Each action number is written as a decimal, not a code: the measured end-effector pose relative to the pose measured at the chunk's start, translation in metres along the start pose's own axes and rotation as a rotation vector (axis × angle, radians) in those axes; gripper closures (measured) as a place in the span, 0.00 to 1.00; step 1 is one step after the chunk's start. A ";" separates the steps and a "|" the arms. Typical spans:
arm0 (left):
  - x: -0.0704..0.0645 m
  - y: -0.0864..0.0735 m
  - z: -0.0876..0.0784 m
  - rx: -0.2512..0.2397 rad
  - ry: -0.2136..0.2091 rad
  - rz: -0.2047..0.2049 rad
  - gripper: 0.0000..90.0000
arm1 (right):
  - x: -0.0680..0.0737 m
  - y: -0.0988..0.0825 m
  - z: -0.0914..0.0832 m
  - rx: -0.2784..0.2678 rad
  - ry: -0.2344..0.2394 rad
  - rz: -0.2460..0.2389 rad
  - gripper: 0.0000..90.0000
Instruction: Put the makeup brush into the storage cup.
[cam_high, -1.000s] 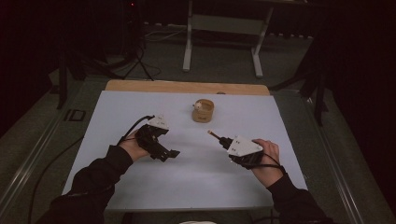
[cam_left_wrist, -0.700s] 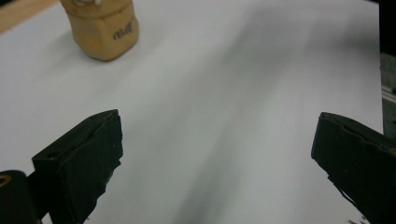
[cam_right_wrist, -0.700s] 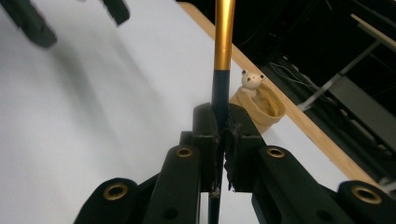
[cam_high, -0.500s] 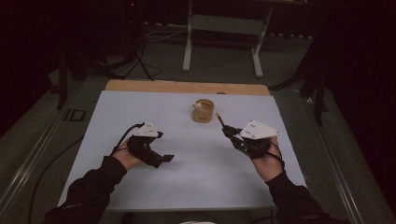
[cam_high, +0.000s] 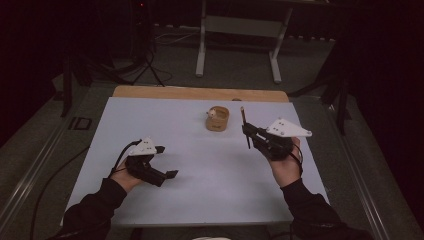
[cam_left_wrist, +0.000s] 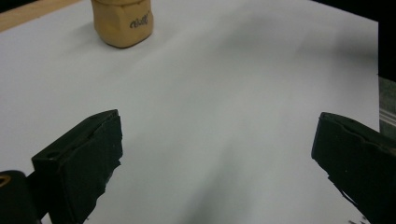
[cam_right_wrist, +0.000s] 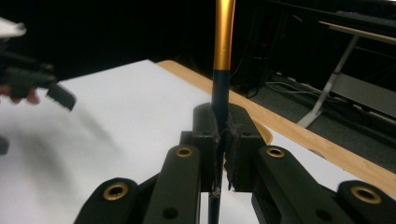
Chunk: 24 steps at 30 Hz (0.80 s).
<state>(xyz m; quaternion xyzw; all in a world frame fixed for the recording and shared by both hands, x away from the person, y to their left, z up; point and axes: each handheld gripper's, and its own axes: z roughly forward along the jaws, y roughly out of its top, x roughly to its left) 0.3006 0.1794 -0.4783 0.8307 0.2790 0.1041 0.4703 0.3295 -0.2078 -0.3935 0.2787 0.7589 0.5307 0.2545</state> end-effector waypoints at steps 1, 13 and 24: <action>0.000 -0.002 -0.001 -0.013 0.002 -0.007 0.03 | -0.003 0.001 0.000 -0.010 -0.017 0.023 0.93; -0.003 -0.012 -0.006 -0.084 0.011 -0.078 0.03 | -0.007 -0.002 -0.001 -0.024 -0.059 0.054 0.93; -0.002 -0.030 -0.009 -0.104 0.049 -0.140 0.03 | -0.009 -0.005 0.001 -0.019 -0.062 0.077 0.93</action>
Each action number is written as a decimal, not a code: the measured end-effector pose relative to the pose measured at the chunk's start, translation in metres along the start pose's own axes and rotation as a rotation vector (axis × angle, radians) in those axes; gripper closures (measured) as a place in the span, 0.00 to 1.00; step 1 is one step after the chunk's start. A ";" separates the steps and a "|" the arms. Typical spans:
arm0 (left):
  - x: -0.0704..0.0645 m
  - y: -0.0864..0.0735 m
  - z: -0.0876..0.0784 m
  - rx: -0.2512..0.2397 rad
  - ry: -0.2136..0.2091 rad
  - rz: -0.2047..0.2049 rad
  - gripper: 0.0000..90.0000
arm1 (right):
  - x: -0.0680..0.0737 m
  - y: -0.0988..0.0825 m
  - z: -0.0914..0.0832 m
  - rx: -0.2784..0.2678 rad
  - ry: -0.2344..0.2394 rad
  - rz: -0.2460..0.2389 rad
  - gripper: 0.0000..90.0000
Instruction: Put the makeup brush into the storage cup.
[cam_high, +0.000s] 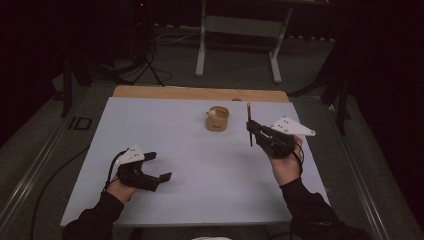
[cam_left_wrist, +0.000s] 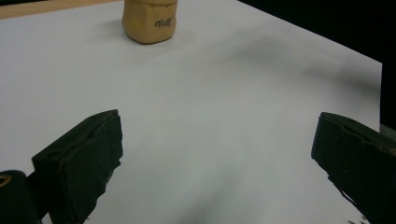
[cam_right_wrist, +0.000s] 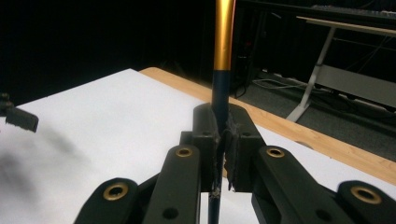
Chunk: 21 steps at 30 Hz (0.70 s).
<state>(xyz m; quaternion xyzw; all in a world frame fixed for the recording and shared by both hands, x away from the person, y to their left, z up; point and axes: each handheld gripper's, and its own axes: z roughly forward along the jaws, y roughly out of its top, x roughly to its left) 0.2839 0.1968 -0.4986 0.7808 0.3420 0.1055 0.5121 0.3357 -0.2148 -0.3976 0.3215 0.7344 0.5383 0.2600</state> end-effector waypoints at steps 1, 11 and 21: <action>0.001 -0.002 0.000 -0.001 0.005 -0.006 0.03 | 0.000 0.001 0.000 -0.003 -0.002 -0.002 0.93; 0.000 -0.008 -0.001 -0.017 0.017 -0.015 0.03 | -0.001 0.007 0.004 -0.036 0.010 0.005 0.93; 0.001 -0.011 -0.001 -0.021 0.017 -0.030 0.03 | 0.000 0.031 0.013 -0.086 0.002 -0.026 0.93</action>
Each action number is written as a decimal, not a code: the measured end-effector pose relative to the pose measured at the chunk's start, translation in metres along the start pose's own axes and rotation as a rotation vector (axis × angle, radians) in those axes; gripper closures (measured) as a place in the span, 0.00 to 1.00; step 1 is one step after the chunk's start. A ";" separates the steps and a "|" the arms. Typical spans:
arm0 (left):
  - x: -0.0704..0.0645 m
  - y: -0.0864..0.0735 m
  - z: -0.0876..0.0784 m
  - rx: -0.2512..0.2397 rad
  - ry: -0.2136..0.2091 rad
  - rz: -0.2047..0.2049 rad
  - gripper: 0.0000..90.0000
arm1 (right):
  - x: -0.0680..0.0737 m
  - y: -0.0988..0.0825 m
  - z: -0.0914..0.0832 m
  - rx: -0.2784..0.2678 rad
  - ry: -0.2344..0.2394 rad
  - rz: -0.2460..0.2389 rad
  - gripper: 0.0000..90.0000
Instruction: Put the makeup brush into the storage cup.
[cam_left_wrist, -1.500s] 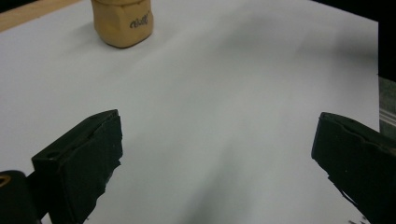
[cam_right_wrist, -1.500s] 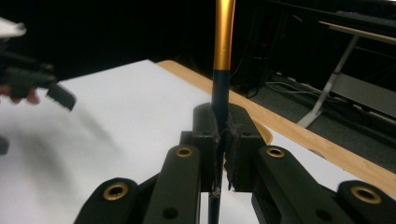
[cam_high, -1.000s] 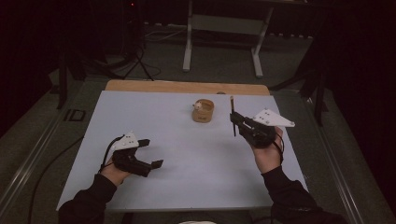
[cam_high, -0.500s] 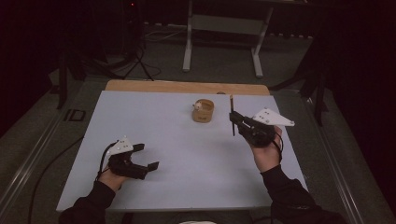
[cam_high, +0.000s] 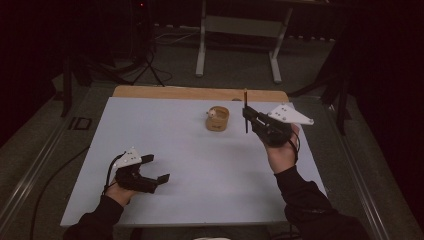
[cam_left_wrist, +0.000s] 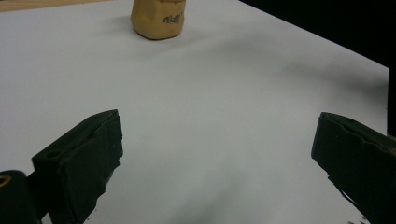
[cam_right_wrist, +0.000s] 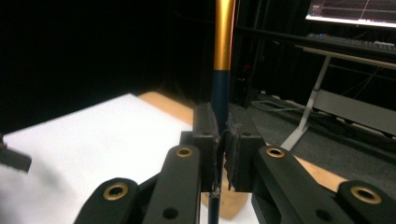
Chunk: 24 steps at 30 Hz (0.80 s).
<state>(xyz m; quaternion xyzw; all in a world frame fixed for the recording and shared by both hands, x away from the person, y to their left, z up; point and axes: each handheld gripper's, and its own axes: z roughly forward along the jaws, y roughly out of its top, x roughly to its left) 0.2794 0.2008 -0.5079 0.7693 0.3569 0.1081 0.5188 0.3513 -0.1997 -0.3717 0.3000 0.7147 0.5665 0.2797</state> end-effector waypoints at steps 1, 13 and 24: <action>0.000 0.000 0.000 0.001 -0.002 0.000 0.03 | -0.001 0.003 0.001 -0.004 0.001 0.004 0.93; 0.000 -0.002 0.001 0.011 -0.006 0.001 0.03 | -0.012 0.026 0.028 -0.040 -0.015 0.030 0.93; -0.001 -0.004 0.001 0.029 0.000 -0.019 0.02 | -0.023 0.032 0.058 -0.022 -0.048 0.027 0.93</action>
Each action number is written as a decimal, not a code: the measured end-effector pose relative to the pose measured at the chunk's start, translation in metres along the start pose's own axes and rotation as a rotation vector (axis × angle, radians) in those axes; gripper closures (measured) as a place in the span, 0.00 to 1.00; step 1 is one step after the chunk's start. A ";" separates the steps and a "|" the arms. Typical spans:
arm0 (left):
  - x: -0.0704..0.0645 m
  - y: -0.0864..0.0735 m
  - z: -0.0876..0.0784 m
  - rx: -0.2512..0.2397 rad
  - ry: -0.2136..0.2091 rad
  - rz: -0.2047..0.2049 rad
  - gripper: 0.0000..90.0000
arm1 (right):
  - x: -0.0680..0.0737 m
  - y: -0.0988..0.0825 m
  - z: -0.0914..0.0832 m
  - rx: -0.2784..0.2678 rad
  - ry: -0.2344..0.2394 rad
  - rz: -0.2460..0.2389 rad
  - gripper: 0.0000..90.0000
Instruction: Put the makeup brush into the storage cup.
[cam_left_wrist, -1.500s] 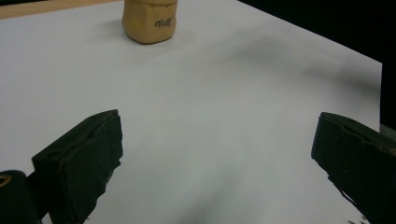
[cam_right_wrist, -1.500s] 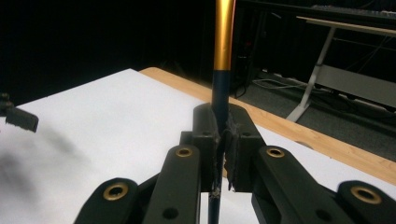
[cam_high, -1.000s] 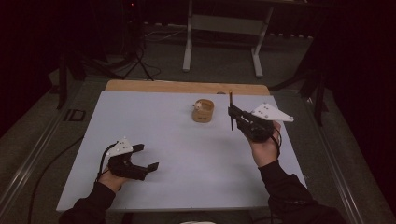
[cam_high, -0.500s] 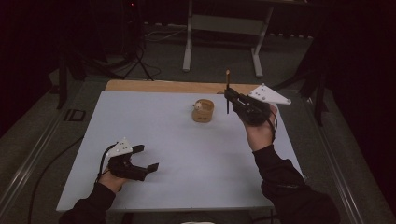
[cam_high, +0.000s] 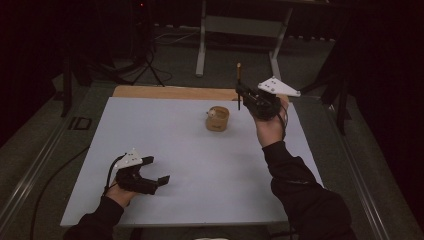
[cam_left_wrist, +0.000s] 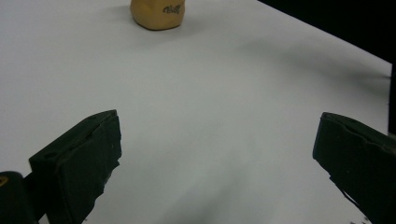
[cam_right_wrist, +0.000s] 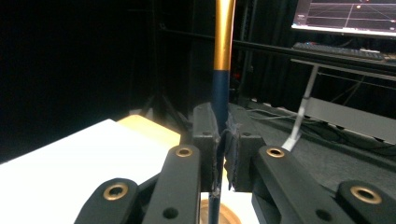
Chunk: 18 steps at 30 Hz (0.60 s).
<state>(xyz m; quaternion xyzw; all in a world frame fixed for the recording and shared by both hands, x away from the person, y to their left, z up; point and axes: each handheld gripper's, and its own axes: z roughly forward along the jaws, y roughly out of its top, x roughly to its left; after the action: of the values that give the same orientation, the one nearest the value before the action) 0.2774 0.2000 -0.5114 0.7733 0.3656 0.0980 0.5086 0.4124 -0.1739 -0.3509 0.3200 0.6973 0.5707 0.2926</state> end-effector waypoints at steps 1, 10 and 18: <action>0.000 0.000 0.000 0.008 -0.001 -0.005 0.02 | -0.001 0.000 0.002 0.003 -0.002 0.000 0.93; -0.003 0.001 -0.001 0.015 0.001 -0.008 0.00 | -0.008 0.005 0.022 0.010 -0.027 0.004 0.93; -0.004 0.001 -0.002 0.030 0.001 -0.004 0.00 | -0.015 0.006 0.039 0.013 -0.049 0.025 0.93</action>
<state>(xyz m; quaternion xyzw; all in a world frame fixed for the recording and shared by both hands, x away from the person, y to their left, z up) 0.2743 0.1979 -0.5084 0.7801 0.3687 0.0919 0.4970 0.4526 -0.1613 -0.3509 0.3445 0.6895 0.5619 0.3003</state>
